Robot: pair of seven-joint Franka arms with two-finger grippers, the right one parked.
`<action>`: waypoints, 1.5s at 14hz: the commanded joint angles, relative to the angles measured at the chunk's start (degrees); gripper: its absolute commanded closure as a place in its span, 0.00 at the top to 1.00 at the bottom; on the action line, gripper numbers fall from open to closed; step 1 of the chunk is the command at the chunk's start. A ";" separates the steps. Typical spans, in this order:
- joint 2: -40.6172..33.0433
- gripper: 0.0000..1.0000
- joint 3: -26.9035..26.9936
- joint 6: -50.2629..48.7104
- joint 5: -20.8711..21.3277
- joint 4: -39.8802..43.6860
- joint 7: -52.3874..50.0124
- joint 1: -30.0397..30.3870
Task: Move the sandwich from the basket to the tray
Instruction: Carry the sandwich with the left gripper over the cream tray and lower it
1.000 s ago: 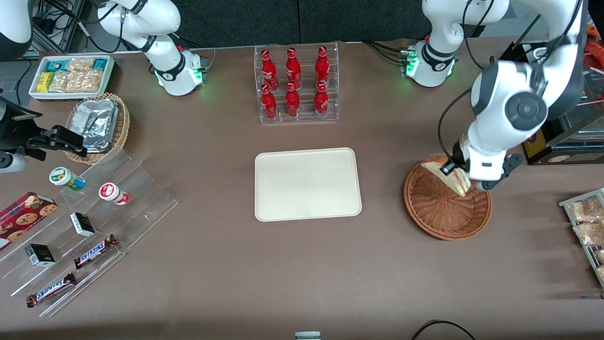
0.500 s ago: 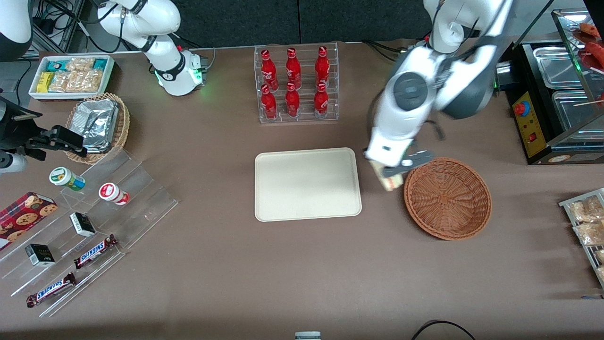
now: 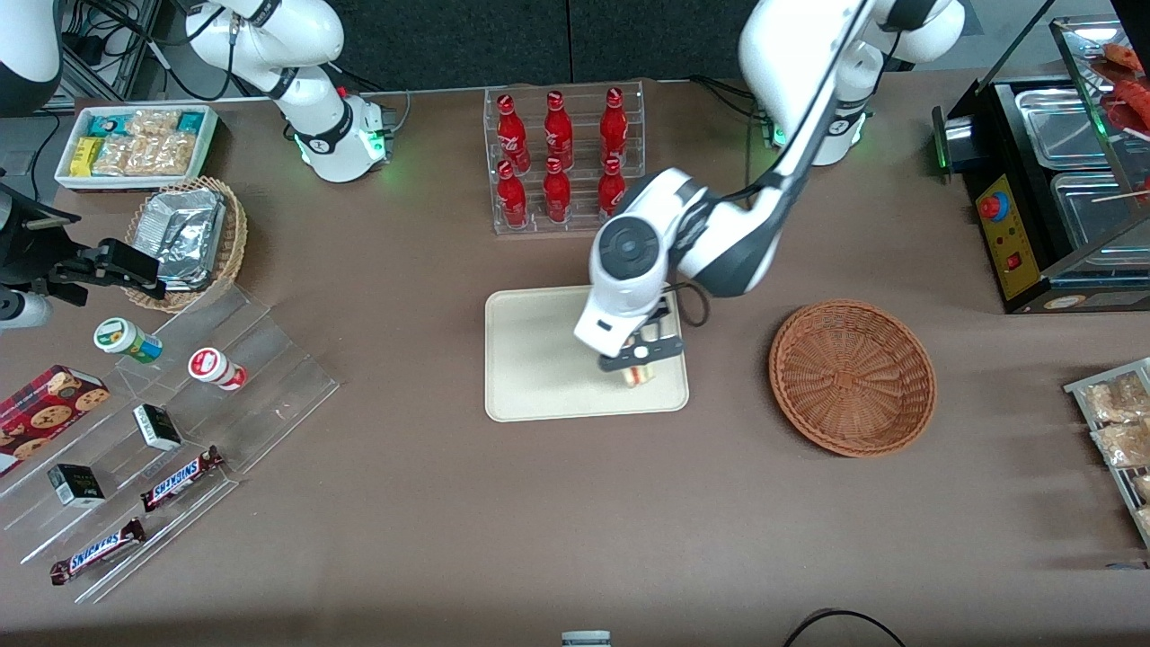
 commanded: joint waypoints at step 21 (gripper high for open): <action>1.03 0.99 1.58 -4.11 2.59 2.79 1.57 -6.64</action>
